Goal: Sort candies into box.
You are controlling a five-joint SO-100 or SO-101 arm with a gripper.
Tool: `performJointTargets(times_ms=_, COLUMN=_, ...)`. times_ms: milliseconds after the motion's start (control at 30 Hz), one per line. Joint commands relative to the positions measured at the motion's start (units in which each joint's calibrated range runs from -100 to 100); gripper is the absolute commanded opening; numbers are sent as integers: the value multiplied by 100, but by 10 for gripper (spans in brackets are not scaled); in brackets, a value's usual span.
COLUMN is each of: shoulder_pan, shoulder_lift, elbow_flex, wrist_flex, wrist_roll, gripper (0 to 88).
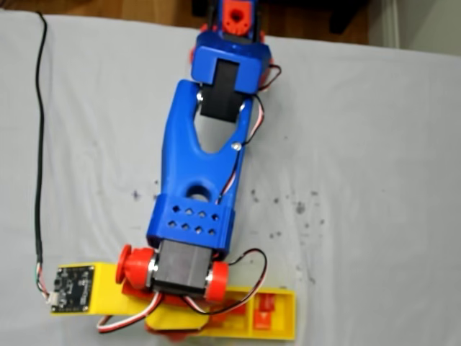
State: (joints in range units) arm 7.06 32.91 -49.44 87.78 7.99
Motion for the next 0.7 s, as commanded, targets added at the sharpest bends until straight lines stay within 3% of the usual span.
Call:
performJointTargets(times_ms=0, shoulder_pan=-45, shoulder_lift=-560, elbow_flex=-204, wrist_flex=60, wrist_roll=34, gripper=19)
performJointTargets(times_ms=233, shoulder_pan=-54, shoulder_lift=-1340, elbow_flex=661, wrist_flex=-129, wrist_roll=-15, gripper=6)
performJointTargets(times_ms=433, shoulder_pan=-226, shoulder_lift=-3868, elbow_flex=4057, wrist_flex=-1831, wrist_roll=-39, gripper=2)
performJointTargets(times_ms=667, shoulder_pan=-353, shoulder_lift=-6412, elbow_flex=6952, wrist_flex=-2527, wrist_roll=-15, gripper=2)
